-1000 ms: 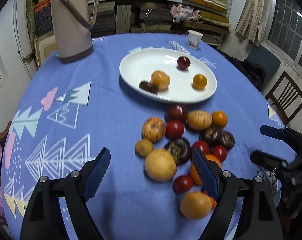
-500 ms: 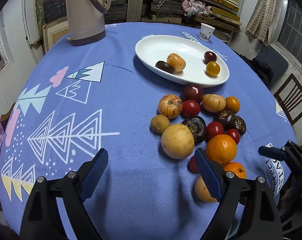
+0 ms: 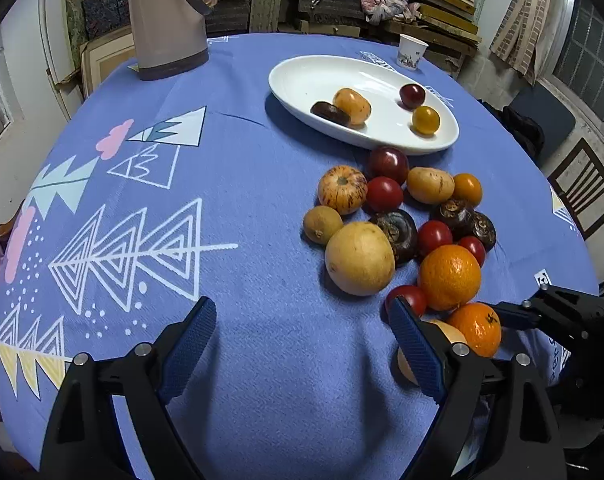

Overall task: Organize fruits
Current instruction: 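Close the right tool around a mandarin with a green stem, then grasp a pale yellow round fruit with the left tool while the right tool holds the mandarin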

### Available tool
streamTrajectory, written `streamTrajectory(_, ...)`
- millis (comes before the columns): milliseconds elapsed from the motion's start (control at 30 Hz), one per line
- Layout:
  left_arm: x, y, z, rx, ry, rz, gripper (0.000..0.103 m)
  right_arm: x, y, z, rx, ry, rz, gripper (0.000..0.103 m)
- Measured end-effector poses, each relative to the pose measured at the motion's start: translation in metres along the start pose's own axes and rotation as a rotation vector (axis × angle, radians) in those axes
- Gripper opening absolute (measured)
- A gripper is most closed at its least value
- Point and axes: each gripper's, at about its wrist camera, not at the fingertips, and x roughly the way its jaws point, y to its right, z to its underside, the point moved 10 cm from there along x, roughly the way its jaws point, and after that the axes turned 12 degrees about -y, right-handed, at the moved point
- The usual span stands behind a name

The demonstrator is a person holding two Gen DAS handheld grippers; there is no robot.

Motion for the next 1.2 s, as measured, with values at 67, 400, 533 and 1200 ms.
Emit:
streamTrajectory(67,0.001,0.002,0.003,0.009,-0.005,0.004,0.089,0.0,0.0,0.0,0.012,0.005,-0.027,0.045)
streamTrajectory(400,0.003,0.031,0.017,0.073,-0.038,0.032,0.089,-0.02,0.029,0.009,0.083,0.041,-0.034,0.045)
streamTrajectory(533,0.006,0.046,0.02,0.1,-0.054,0.048,0.089,-0.029,0.043,0.015,0.106,0.054,-0.019,0.045)
streamTrajectory(1200,0.039,0.093,0.03,0.149,-0.131,0.043,0.088,-0.044,0.069,0.032,0.161,0.096,-0.048,0.045)
